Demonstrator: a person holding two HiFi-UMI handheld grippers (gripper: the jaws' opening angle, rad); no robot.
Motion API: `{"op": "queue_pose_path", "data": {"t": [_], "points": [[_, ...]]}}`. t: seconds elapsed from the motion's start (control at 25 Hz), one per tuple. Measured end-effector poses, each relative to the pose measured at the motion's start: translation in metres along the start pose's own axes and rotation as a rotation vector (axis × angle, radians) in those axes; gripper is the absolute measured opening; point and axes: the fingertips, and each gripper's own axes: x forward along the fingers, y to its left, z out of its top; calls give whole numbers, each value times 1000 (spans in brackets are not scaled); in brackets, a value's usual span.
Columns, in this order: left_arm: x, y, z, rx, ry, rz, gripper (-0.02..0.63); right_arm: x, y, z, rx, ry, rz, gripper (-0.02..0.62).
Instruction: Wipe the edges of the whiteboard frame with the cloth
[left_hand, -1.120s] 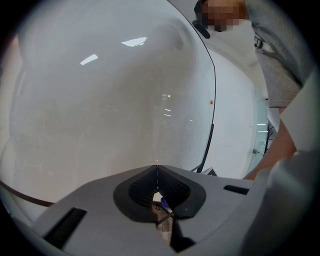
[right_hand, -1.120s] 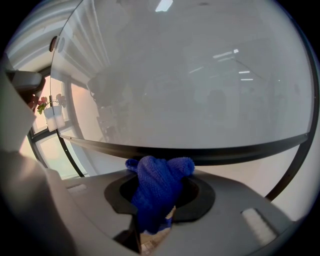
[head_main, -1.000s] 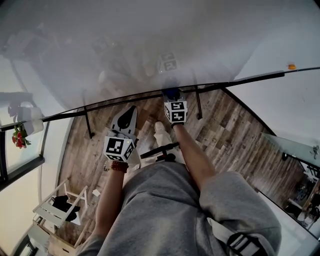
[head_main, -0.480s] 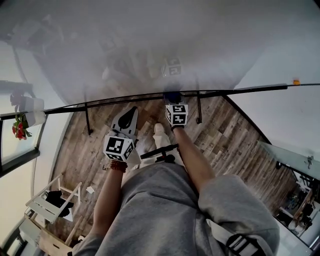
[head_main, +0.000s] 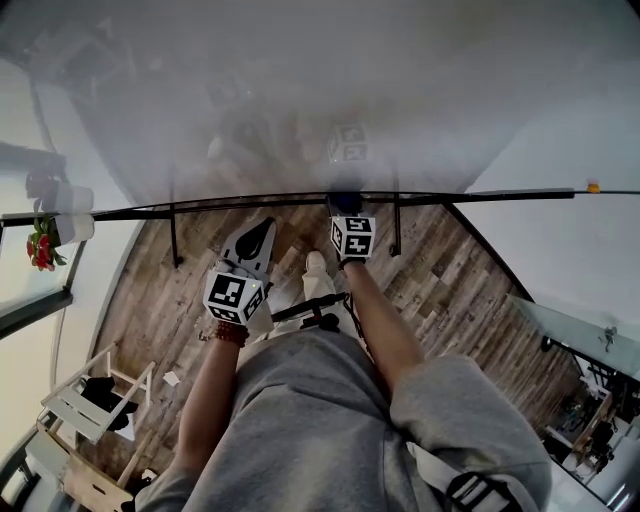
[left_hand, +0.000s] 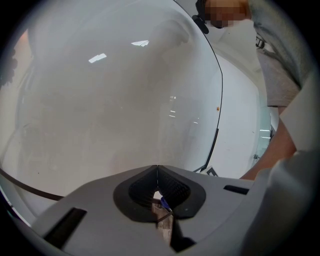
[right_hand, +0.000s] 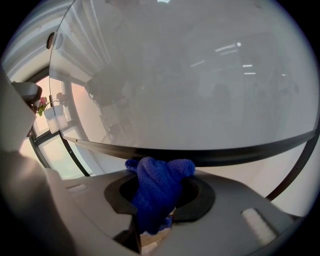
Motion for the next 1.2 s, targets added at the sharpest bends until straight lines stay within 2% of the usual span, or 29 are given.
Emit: {"op": "queue_pose_path", "data": {"t": [0.28,0.72,0.92,1.2], "points": [[-16,17,0,22,32,-41,9,2,21,-4,12,7,-17,132],[-39,52,8,74,54,-131,9,11,32,0,22,-16,-93,133],[-56,58,4,84,75,-152,9,15,48,0,25,-26,-104,133],[-64,64,-10,99,107,-222,9,23,68,3,24,-54,-106,133]]}}
